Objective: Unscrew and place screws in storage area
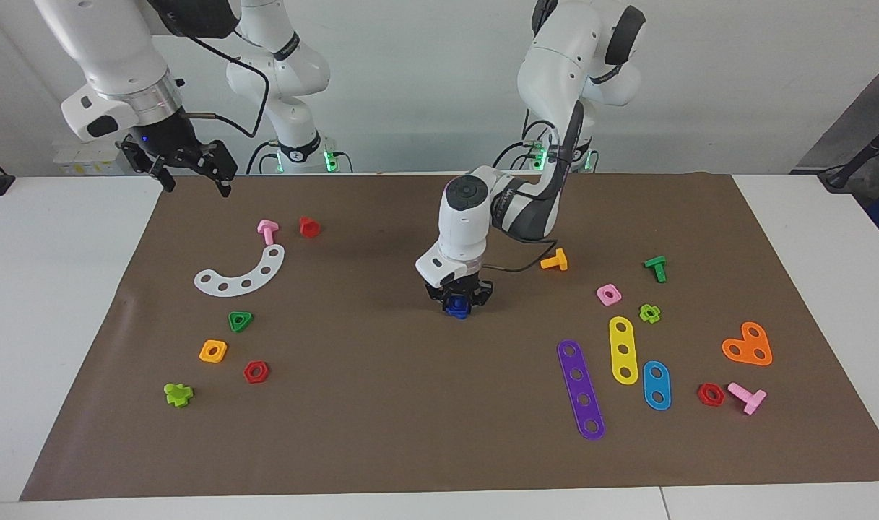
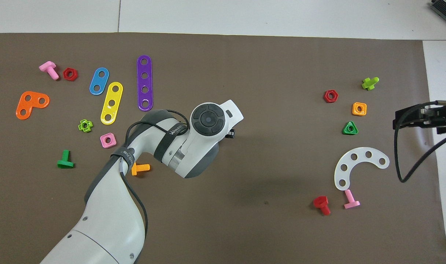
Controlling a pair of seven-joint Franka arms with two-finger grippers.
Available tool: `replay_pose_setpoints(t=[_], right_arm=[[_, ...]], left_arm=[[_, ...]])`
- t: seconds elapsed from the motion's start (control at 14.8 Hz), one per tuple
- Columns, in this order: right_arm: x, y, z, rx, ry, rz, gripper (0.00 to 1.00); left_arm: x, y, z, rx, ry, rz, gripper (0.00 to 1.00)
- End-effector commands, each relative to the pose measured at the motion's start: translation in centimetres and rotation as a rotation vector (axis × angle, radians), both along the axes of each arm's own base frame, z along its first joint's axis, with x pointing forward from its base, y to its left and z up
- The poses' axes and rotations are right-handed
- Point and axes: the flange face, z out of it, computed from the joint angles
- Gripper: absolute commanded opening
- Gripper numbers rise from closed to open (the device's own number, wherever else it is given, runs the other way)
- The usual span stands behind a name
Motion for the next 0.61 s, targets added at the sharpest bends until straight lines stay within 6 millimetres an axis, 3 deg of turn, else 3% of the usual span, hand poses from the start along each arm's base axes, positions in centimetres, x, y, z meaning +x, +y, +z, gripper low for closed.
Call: replay_pose_setpoints(t=[0.0,0.54], right_arm=[[-0.52,-0.17,0.16,0.006,0.008,0.015,1.00],[-0.48,-0.16,0.08,0.006,0.009,0.015,1.00]], left_arm=[[0.11,0.29,0.54,0.008,-0.007,0.001,0.49],[0.57,0.42,1.19,0.014,-0.001,0.006,0.46]])
